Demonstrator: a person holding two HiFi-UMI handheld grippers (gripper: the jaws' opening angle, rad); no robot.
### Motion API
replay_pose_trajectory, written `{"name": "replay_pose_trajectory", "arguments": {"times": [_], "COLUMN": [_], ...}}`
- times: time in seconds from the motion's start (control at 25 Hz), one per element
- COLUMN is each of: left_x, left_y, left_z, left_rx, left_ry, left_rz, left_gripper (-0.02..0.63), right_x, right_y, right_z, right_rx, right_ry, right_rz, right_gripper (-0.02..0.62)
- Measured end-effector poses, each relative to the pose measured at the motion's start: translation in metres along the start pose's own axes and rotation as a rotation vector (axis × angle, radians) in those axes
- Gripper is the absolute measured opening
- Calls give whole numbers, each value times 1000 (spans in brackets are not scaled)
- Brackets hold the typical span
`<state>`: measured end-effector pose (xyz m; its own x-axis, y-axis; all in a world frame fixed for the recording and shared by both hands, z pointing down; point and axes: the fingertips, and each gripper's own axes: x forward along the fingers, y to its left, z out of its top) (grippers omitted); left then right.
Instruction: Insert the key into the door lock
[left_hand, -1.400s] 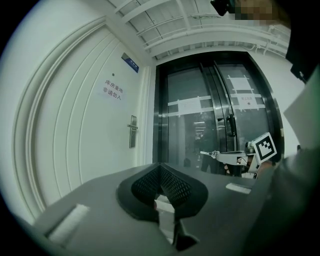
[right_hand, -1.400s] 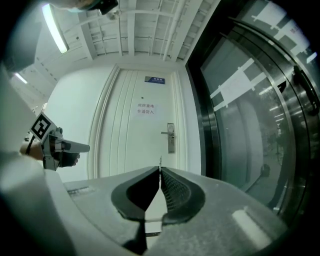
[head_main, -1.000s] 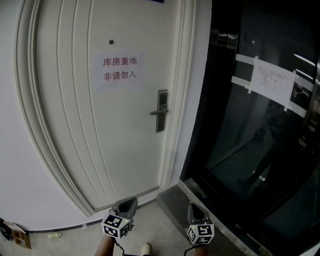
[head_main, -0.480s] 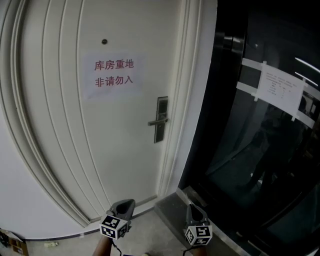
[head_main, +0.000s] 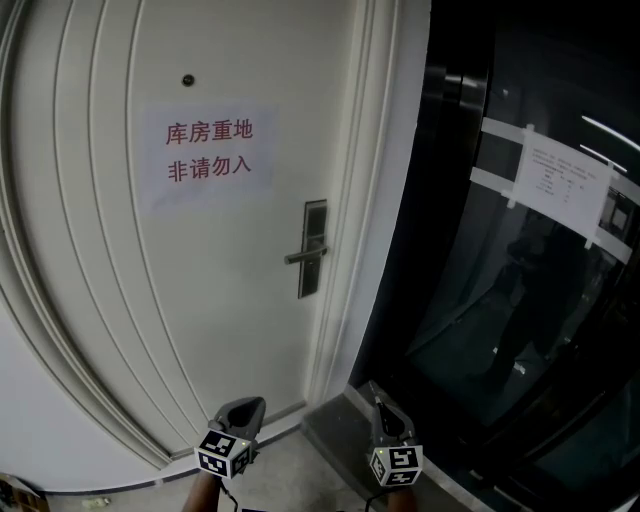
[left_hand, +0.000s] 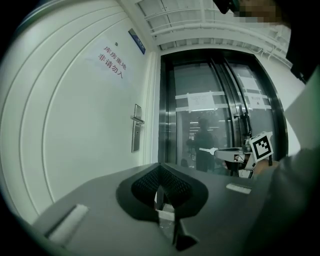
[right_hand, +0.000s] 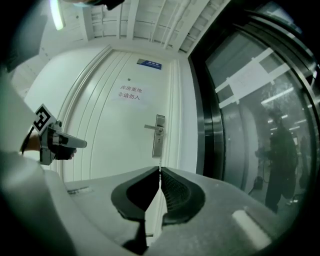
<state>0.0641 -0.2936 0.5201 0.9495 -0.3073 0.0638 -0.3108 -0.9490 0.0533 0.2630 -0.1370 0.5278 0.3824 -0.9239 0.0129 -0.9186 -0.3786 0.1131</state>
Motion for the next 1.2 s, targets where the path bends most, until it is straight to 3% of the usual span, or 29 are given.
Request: {"name": "replay_pose_trajectory", "arguments": {"times": [0.44,0.92,1.2], "left_x": [45,109,125], "left_y": [50,97,112], "left_z": [-4,19,16], "left_rx": [-14,-3,-15], "left_ry": [-32,-57,-51], "left_rz": [144,311,383], "left_gripper": [2,2,2], "right_x": [82,198,243], "right_y": [-40,-51,-35], "right_z": [30,58,80], "right_rx": [-164,-308,-634], "right_ry": [-73,-160,-224], "right_rz": [82,262,276], "right_gripper": [11,11,11]}}
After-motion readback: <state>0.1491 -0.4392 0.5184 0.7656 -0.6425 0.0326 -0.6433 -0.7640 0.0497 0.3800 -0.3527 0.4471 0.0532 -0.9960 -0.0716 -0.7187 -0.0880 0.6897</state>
